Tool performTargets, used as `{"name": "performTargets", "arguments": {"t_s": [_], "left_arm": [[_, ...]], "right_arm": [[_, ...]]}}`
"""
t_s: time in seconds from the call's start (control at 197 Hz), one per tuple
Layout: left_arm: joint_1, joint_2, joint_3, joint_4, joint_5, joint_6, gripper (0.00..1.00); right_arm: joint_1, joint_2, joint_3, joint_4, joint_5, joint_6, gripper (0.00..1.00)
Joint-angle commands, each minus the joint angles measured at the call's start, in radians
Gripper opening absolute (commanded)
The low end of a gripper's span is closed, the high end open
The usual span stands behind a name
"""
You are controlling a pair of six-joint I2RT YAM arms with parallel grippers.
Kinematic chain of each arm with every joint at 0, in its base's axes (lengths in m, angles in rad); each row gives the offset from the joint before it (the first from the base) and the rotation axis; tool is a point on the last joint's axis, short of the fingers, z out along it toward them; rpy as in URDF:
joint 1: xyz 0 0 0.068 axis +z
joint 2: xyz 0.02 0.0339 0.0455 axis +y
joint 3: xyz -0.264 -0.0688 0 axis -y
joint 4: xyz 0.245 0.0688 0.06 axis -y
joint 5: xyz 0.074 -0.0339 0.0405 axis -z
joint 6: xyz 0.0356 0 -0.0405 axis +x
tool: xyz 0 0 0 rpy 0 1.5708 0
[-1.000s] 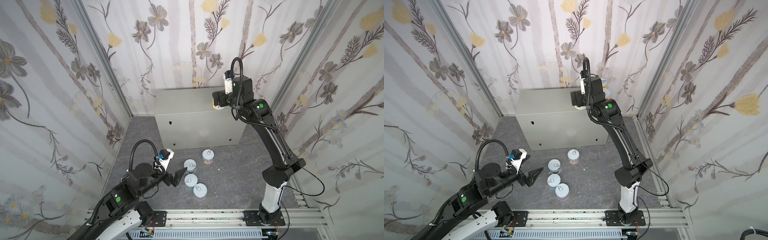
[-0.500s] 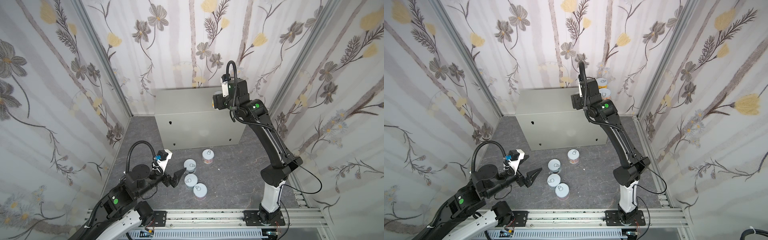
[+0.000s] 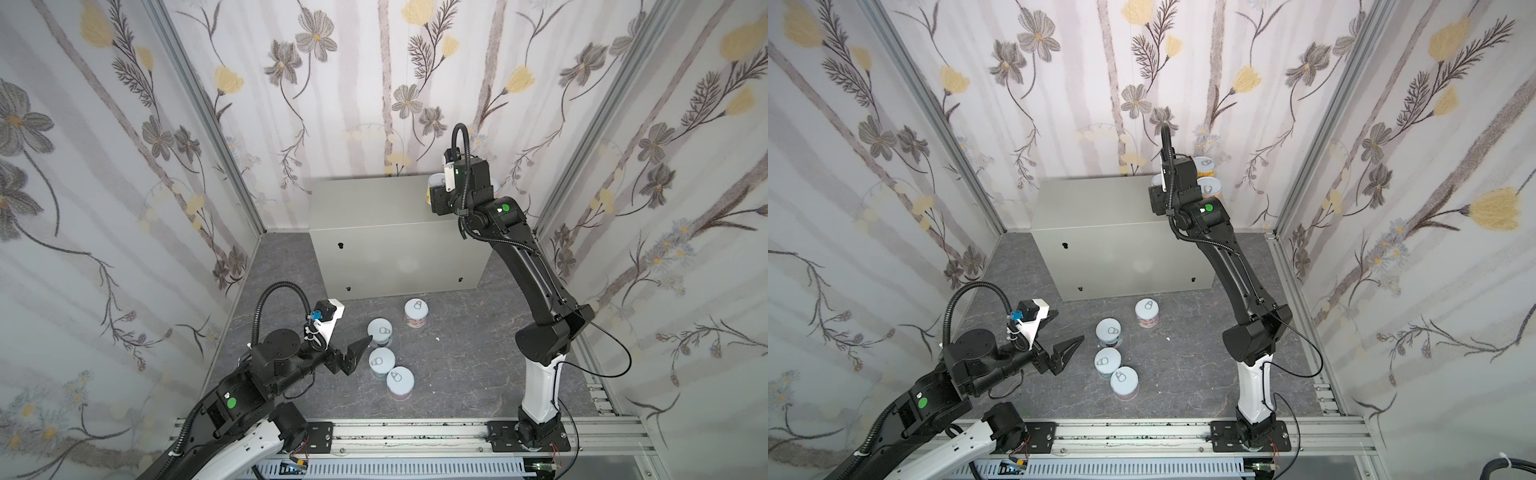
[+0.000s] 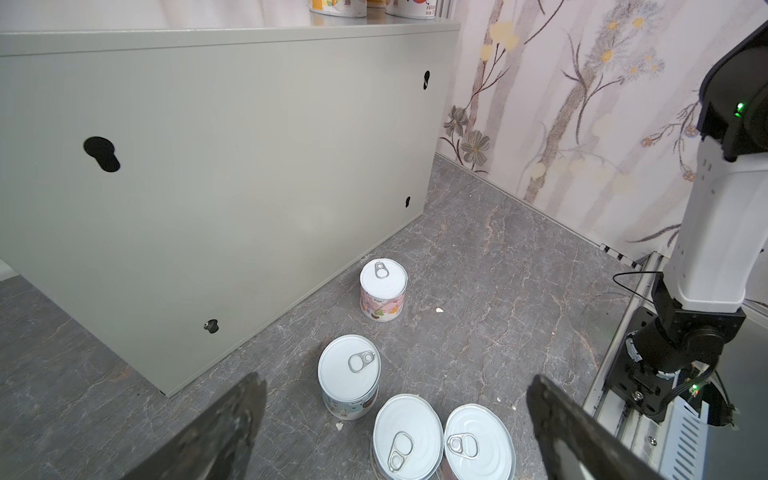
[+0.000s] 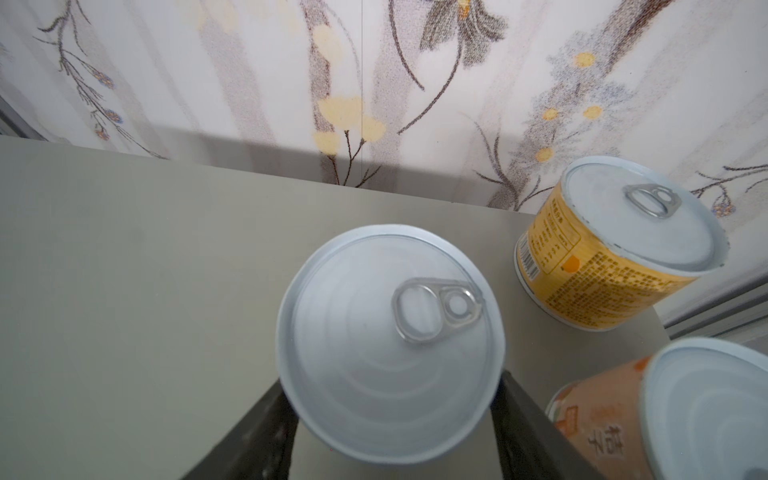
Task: Place and organize the canned foods onto the counter
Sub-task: 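Lower the yellow can onto the cabinet top beside the other two cans, then open the right gripper and draw it back from the placed yellow can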
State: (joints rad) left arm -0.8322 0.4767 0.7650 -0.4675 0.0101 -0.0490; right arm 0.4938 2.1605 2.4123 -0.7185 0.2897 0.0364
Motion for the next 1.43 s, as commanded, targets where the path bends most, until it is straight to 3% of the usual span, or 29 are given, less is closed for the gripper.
{"name": "performTargets", "arguments": {"t_s": [0.0, 0.38, 0.746, 0.827, 1.085, 1.42], "left_arm": [[-0.001, 0.000, -0.002, 0.035, -0.009, 0.007, 1.00], [0.001, 0.001, -0.005, 0.034, -0.012, 0.009, 1.00], [0.000, 0.063, 0.049, 0.064, -0.016, 0.026, 1.00], [-0.001, 0.120, 0.105, 0.049, -0.011, 0.059, 1.00], [0.000, 0.162, 0.135, 0.079, 0.008, 0.109, 1.00], [0.001, 0.101, 0.094, 0.081, -0.014, 0.114, 1.00]], "right_arm": [[-0.012, 0.025, 0.038, 0.066, -0.002, -0.031, 0.71], [-0.018, 0.041, 0.050, 0.117, -0.025, -0.046, 0.70], [-0.020, -0.060, 0.056, 0.117, -0.065, -0.039, 0.94], [-0.024, -0.081, 0.057, 0.102, -0.110, -0.027, 0.99], [-0.028, -0.102, 0.057, 0.018, -0.424, 0.082, 1.00], [-0.002, -0.053, 0.056, -0.020, -0.463, 0.134, 1.00]]}}
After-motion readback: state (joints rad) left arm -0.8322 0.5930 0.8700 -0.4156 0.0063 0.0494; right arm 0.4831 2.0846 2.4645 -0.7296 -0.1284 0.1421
